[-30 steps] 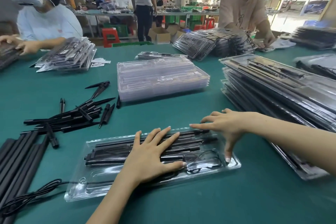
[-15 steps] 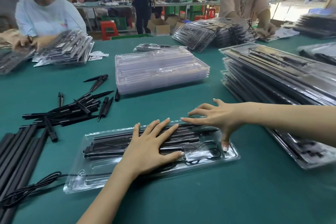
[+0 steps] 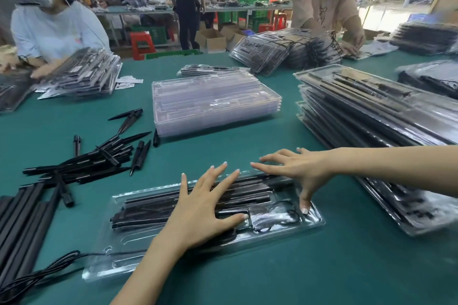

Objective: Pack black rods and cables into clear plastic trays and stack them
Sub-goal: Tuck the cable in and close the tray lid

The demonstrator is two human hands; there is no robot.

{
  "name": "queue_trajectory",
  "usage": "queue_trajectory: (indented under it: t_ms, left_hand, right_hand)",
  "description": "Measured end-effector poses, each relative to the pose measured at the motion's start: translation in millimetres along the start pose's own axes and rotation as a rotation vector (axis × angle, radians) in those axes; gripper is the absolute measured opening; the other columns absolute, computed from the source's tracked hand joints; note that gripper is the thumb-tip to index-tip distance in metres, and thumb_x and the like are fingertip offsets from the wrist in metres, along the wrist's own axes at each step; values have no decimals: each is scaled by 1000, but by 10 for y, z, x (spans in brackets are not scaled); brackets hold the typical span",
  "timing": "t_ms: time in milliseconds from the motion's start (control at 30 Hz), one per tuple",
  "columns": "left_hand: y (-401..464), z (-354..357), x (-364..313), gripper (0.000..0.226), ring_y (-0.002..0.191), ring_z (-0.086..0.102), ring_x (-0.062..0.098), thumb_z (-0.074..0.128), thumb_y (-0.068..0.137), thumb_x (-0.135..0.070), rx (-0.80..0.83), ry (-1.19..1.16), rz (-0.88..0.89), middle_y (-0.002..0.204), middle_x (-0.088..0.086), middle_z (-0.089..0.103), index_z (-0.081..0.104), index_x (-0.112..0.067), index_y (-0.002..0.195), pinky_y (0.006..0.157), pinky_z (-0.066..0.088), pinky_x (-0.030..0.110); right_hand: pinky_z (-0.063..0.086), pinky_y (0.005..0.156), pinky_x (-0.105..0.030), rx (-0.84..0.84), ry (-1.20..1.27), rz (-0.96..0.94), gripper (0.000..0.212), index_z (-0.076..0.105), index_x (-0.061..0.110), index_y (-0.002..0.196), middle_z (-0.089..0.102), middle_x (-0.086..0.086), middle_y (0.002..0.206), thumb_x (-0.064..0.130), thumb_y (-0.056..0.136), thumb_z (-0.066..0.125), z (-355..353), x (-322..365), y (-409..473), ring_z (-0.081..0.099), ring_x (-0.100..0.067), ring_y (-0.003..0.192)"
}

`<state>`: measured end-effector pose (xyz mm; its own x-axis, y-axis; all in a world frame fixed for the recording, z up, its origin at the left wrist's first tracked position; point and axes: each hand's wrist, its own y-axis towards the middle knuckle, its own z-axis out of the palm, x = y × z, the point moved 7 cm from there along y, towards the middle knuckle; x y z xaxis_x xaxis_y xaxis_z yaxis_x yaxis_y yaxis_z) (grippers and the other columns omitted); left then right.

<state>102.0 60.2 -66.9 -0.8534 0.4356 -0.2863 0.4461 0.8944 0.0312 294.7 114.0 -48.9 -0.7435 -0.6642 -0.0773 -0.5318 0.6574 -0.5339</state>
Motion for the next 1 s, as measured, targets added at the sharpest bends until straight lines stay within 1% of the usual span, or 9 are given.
queue_trajectory:
  t_ms: [100, 167, 233, 333, 400, 533, 667, 867, 1000]
  left_hand:
    - [108, -156, -424, 90, 144, -12, 2, 40, 76, -77, -156, -31, 166, 159, -12, -4, 0, -44, 149, 115, -15, 52]
    - [287, -185, -802, 97, 145, -4, 2, 51, 73, -74, -200, -183, 219, 159, -8, 7, 5, -39, 151, 117, -10, 49]
    - [550, -106, -1031, 112, 146, -4, 5, 67, 69, -67, -102, -325, 152, 160, -5, 6, 1, -32, 152, 117, -9, 48]
    - [864, 77, -1159, 128, 147, -10, 13, 80, 63, -54, 69, -234, 102, 161, 1, -1, -6, -24, 152, 114, -13, 56]
    - [955, 137, -1171, 131, 147, -4, 13, 86, 58, -47, 99, -218, 119, 160, -1, 4, -4, -29, 152, 112, -9, 62]
    - [993, 171, -1134, 136, 146, 10, 16, 90, 53, -42, 108, -299, 101, 156, -8, 13, -7, -41, 149, 112, 2, 67]
    - [976, 192, -1113, 140, 146, 11, 15, 89, 52, -44, 93, -276, 13, 157, -7, 14, -13, -41, 148, 109, 2, 70]
    - [936, 234, -1060, 135, 145, 14, 15, 85, 53, -56, 61, -224, -93, 155, -11, 10, -7, -37, 149, 109, 9, 68]
    - [893, 284, -1029, 132, 145, 8, 9, 85, 56, -53, 90, -347, -78, 156, -11, 10, -5, -34, 150, 111, -5, 64]
  right_hand:
    - [16, 105, -69, 6, -31, 7, 135, -23, 42, 144, -9, 10, 157, 53, 60, 83, -11, 27, 12, -6, -17, 144]
    - [13, 105, -71, -5, -25, 26, 132, -15, 38, 148, -15, 10, 157, 49, 62, 83, -6, 17, 22, -15, -18, 144]
    - [13, 107, -71, -20, -32, 47, 125, -8, 34, 151, -18, 9, 158, 48, 65, 82, 4, 3, 37, -22, -19, 143]
    - [10, 113, -63, -14, -48, 74, 125, -4, 28, 153, -14, 4, 159, 51, 64, 82, 40, -44, 57, -20, -24, 144]
    - [11, 114, -60, -14, -17, 77, 124, 1, 26, 153, -8, 5, 160, 51, 64, 82, 49, -72, 45, -13, -24, 146]
    - [13, 110, -67, -14, 43, 65, 112, 13, 28, 153, -1, 6, 159, 50, 66, 81, 50, -76, 16, -6, -20, 146]
    - [9, 105, -75, -3, 53, 59, 116, 5, 35, 152, -7, 6, 160, 48, 66, 81, 62, -44, 14, -12, -17, 146]
    - [2, 100, -79, 24, 56, 32, 120, 0, 39, 151, -16, 9, 159, 44, 64, 83, 98, -21, 81, -19, -13, 144]
    - [14, 100, -78, -51, 84, 4, 111, 14, 35, 151, 3, 16, 158, 50, 64, 81, 74, -38, -3, -2, -11, 145]
